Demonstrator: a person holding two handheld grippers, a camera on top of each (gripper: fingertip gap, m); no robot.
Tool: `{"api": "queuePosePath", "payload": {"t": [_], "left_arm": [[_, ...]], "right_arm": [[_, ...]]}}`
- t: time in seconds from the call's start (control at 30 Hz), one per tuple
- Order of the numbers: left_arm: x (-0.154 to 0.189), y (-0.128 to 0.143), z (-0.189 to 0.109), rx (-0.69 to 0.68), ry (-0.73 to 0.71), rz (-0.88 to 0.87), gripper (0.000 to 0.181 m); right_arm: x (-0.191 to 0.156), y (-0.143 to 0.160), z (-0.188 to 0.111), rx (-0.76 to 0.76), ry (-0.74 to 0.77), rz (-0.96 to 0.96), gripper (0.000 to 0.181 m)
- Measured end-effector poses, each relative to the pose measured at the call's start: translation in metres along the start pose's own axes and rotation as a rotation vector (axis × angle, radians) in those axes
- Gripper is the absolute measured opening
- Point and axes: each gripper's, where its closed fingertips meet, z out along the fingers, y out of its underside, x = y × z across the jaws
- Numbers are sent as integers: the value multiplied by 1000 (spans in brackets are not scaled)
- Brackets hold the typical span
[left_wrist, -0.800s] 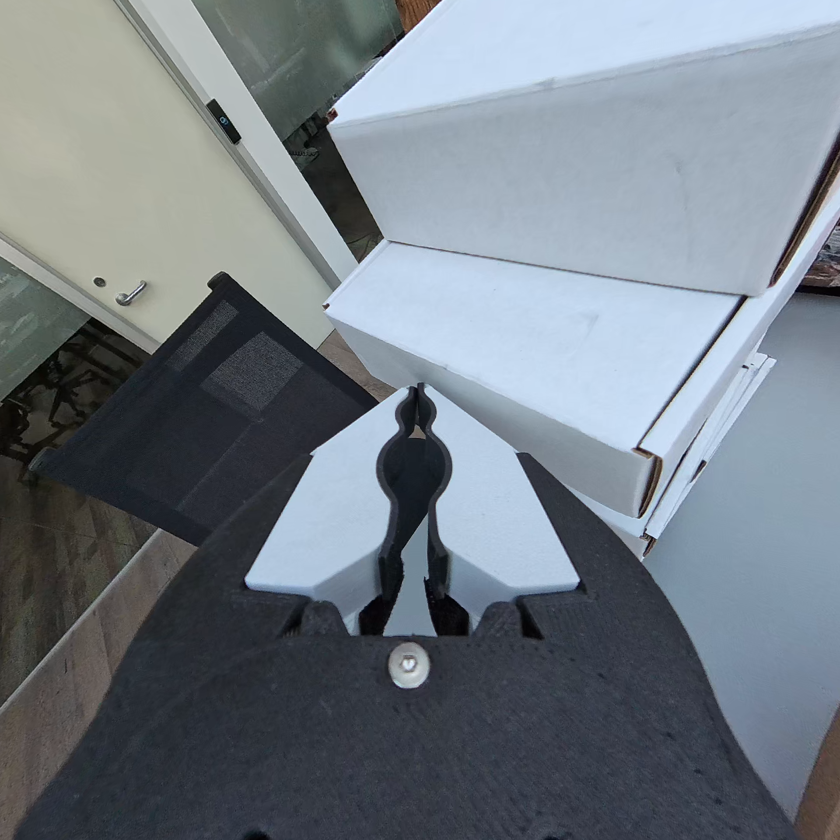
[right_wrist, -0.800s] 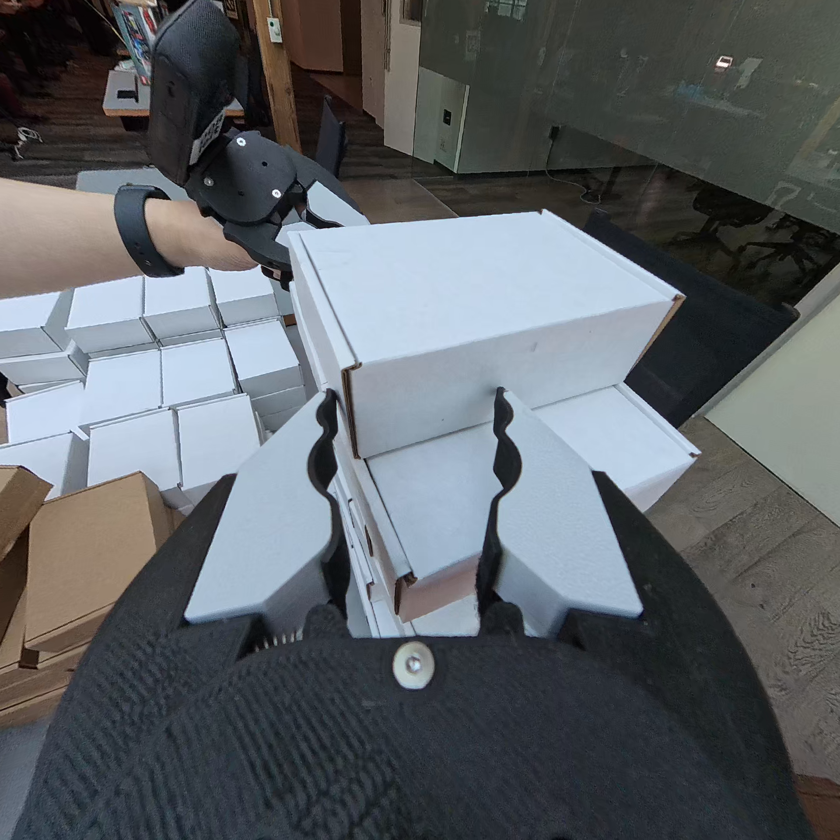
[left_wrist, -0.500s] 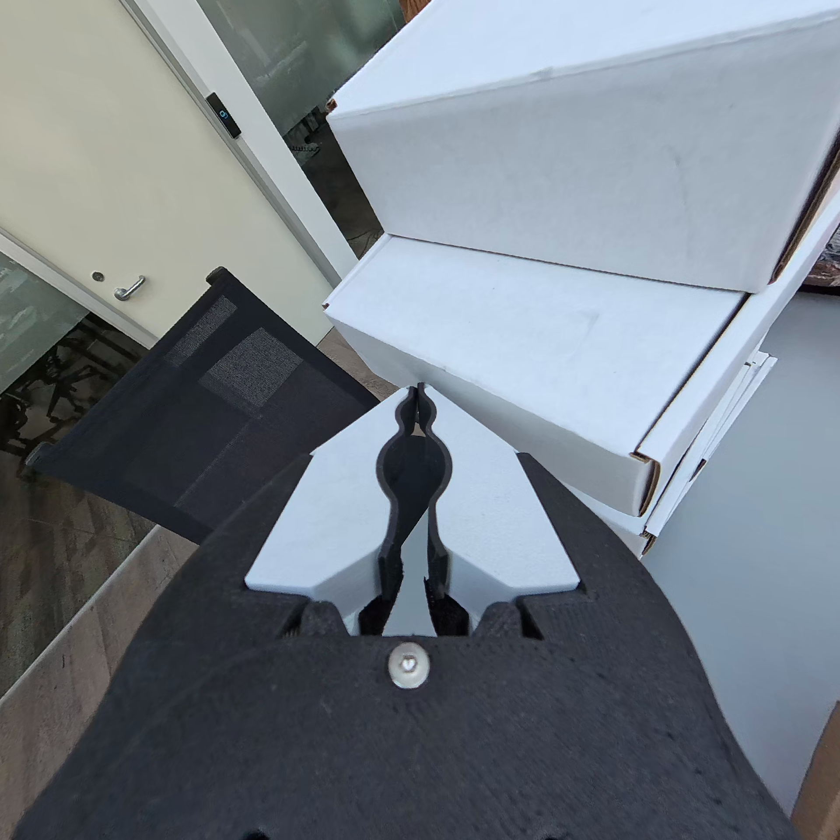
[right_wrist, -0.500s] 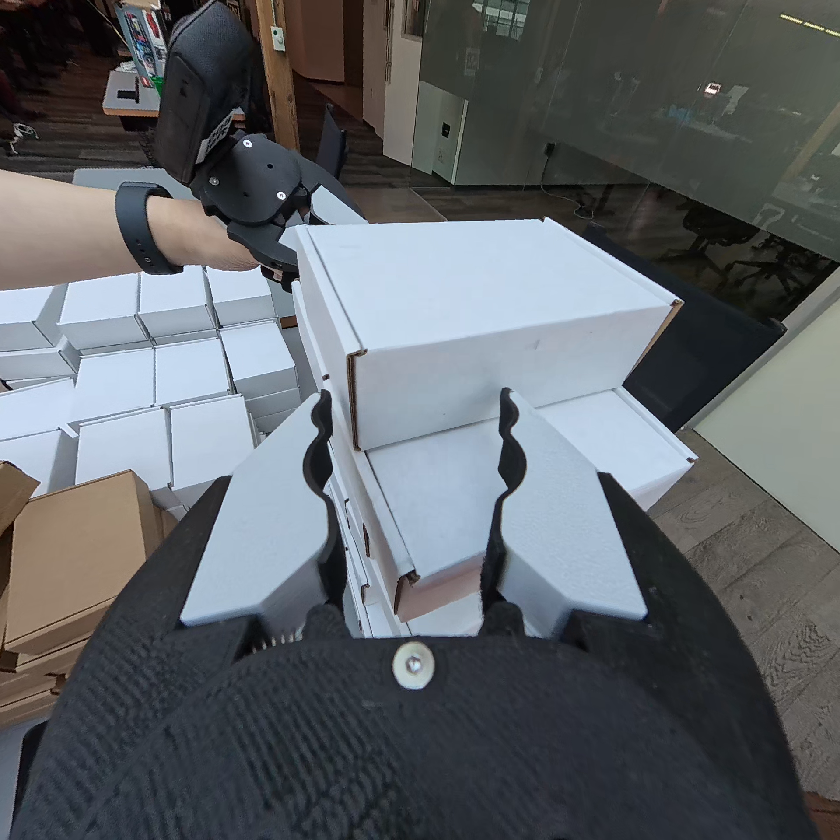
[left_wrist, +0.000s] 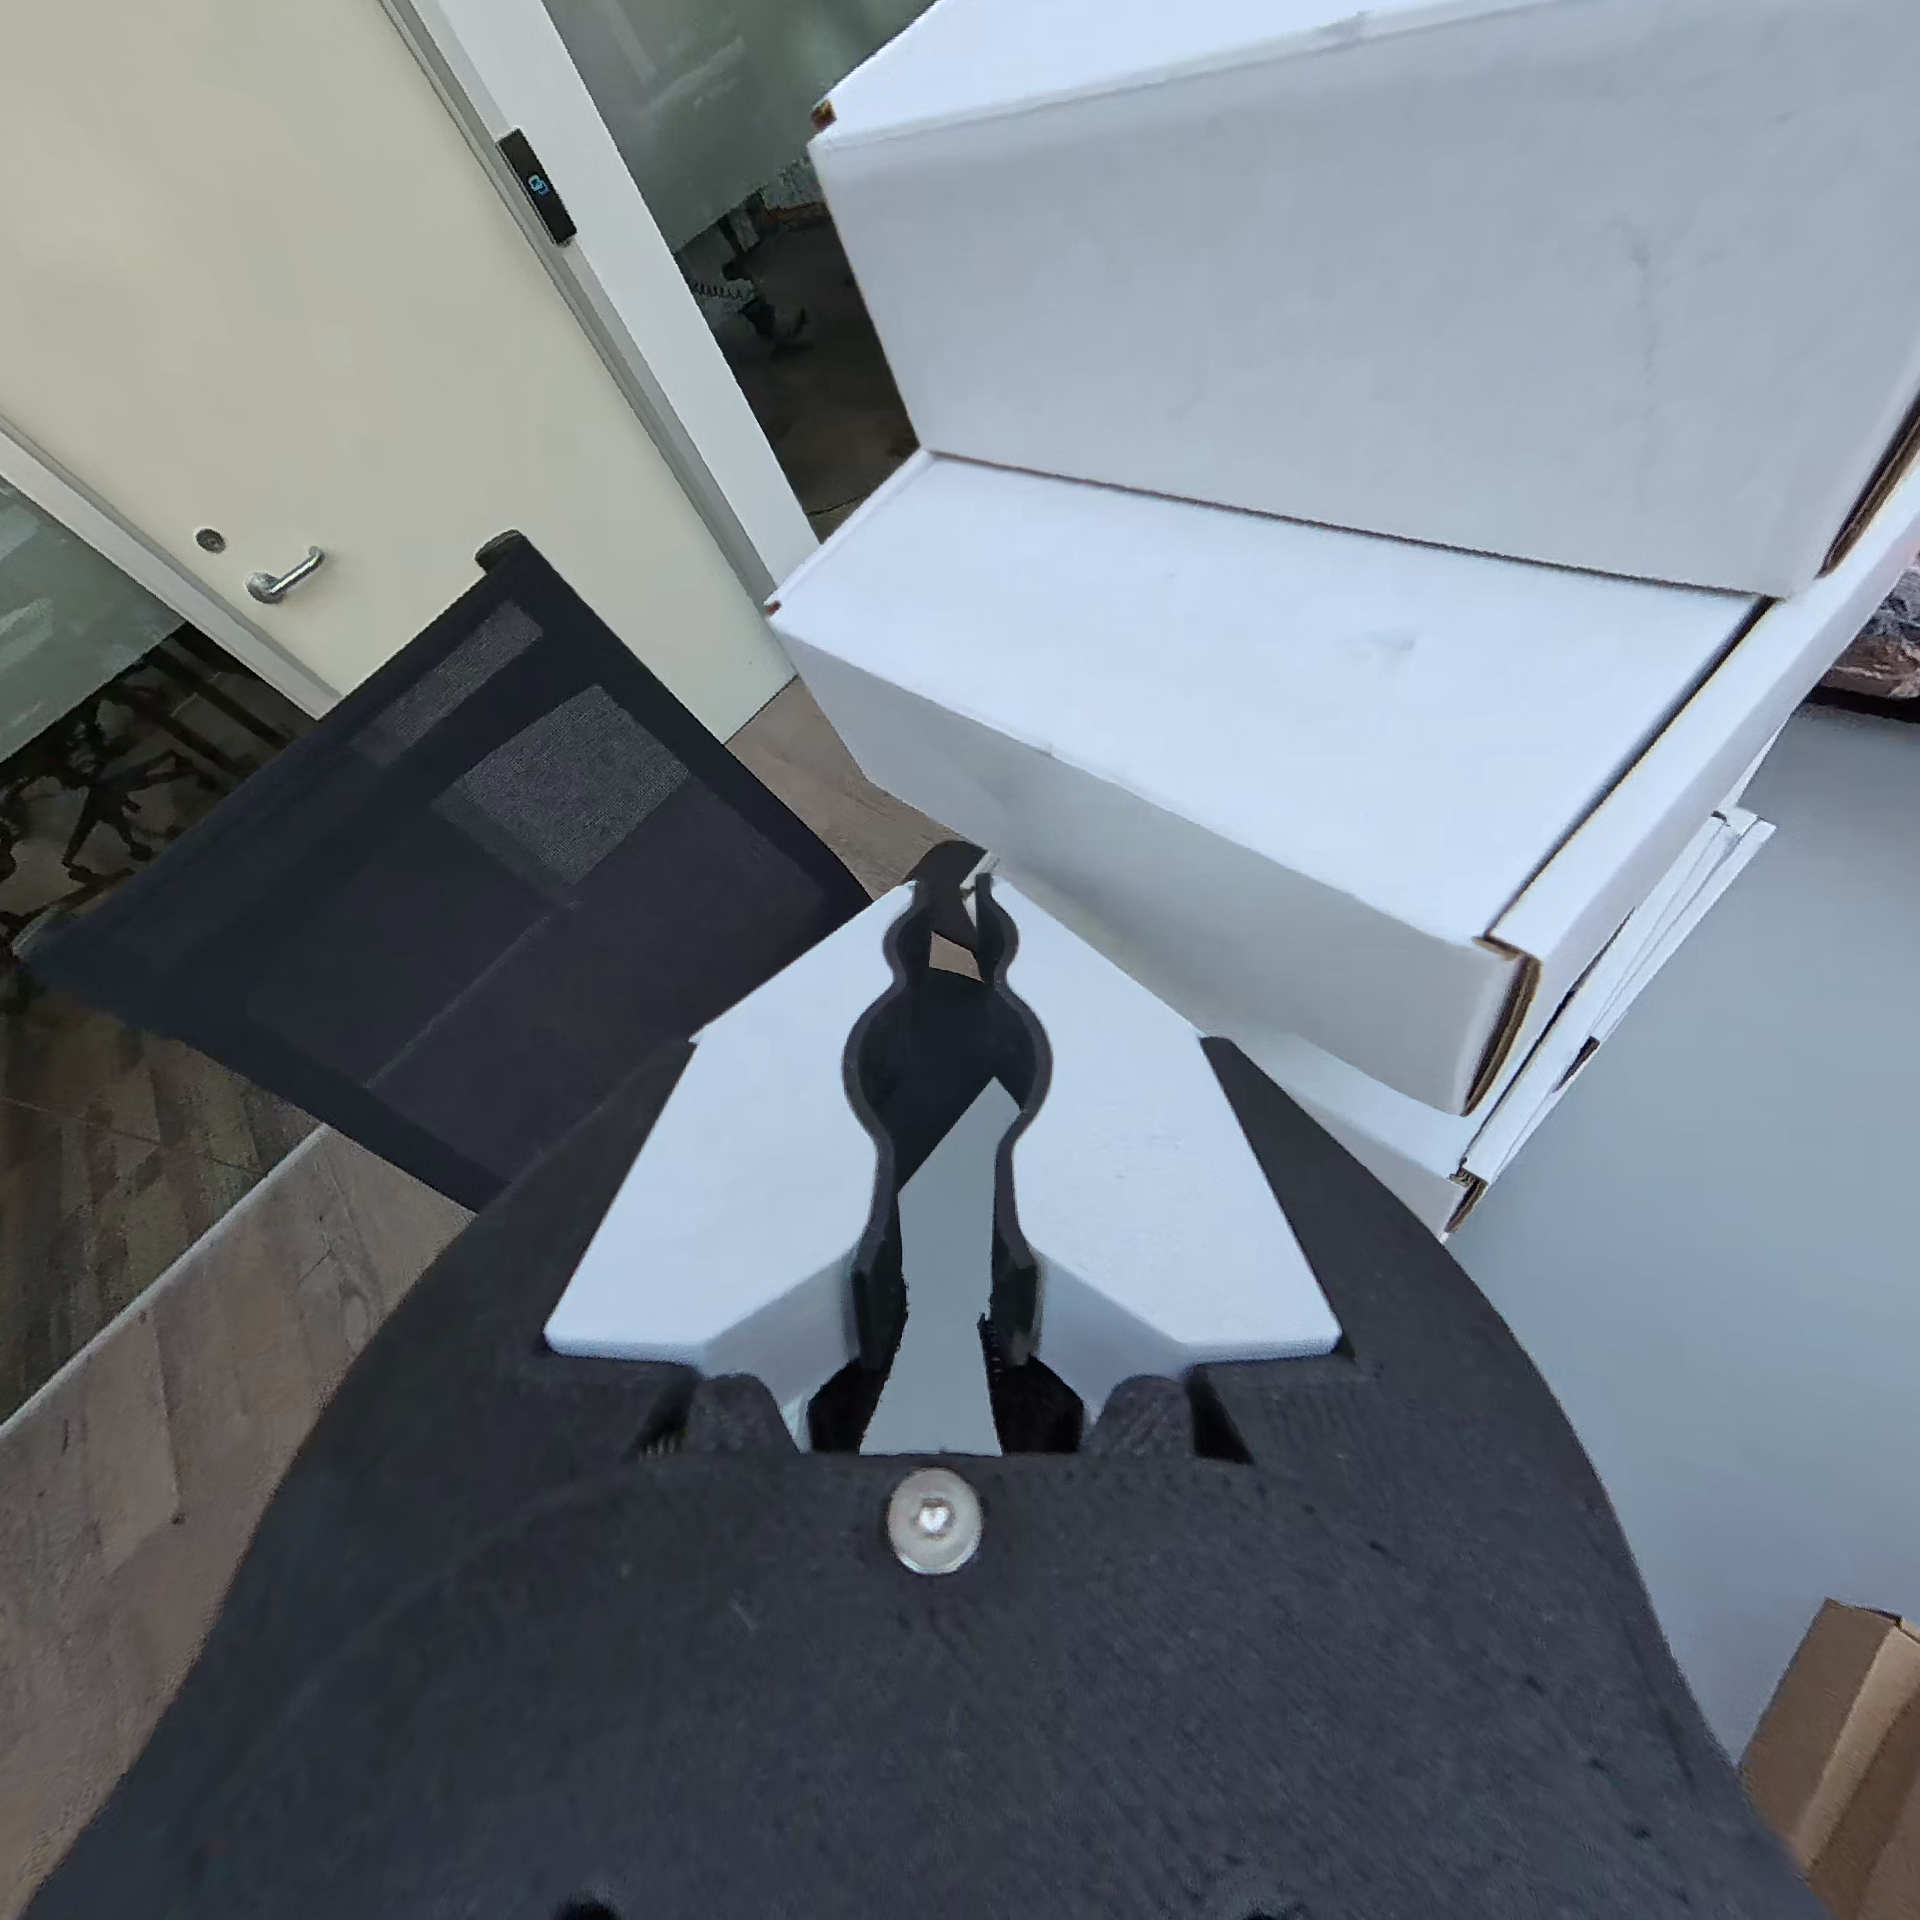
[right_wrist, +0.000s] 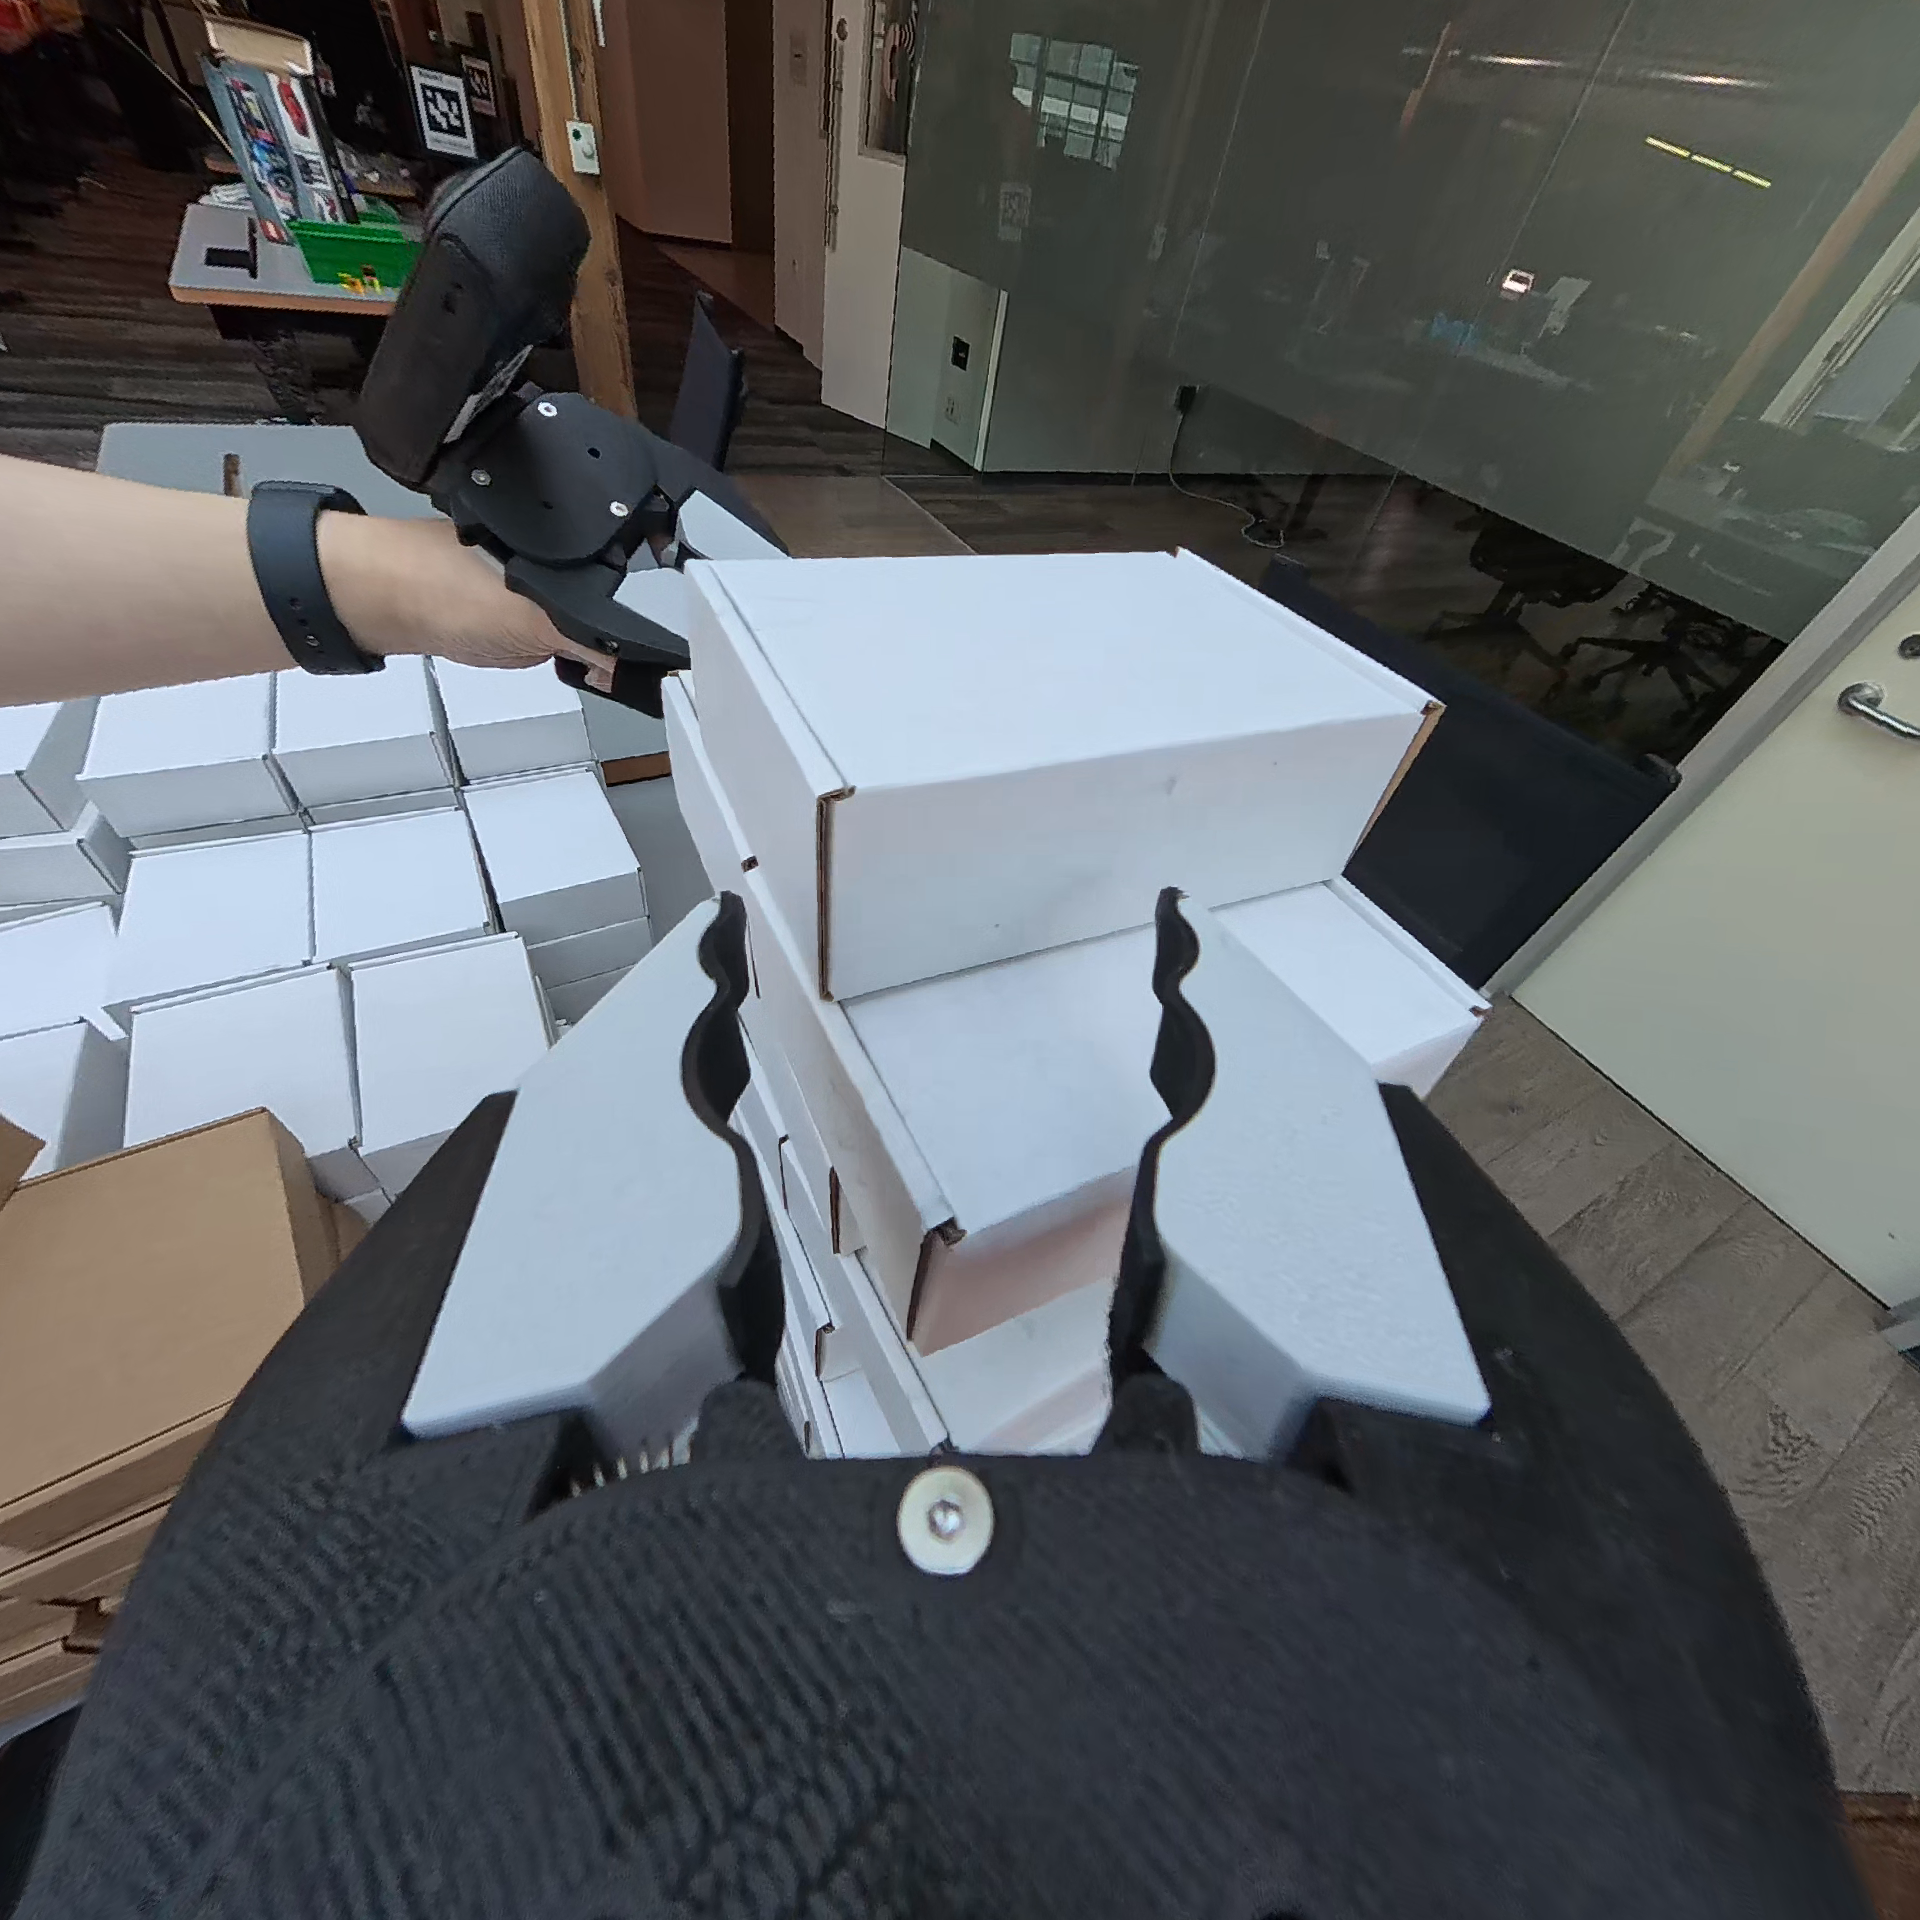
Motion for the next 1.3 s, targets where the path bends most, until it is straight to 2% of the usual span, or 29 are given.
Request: {"api": "queuePosePath", "payload": {"t": [0.17, 0.27, 0.33, 0.53, 0.7, 0.9, 1.07, 1.2, 1.3], "left_arm": [[-8, 20, -27, -3, -33, -95, 12], [-6, 33, -60, 12, -60, -156, 19], [0, 39, -86, 27, -85, -185, 23], [52, 55, -160, 41, -110, -378, 44], [103, 67, -206, 56, -149, -513, 59], [125, 83, -255, 55, -226, -589, 62], [114, 108, -318, -38, -359, -553, 61], [96, 159, -389, -193, -518, -480, 59], [85, 213, -441, -290, -602, -482, 58]], "right_arm": [[5, 0, -25, -25, 159, -43, 83], [16, 1, -51, -52, 332, -26, 89], [26, 8, -75, -94, 467, 54, 94], [37, 23, -140, -114, 761, 179, 91], [38, 43, -171, -170, 912, 206, 89], [17, 64, -170, -233, 920, 190, 88], [-30, 75, -162, -173, 849, 196, 84], [-77, 98, -170, -160, 847, 211, 80], [-125, 101, -151, -173, 771, 228, 75]]}}
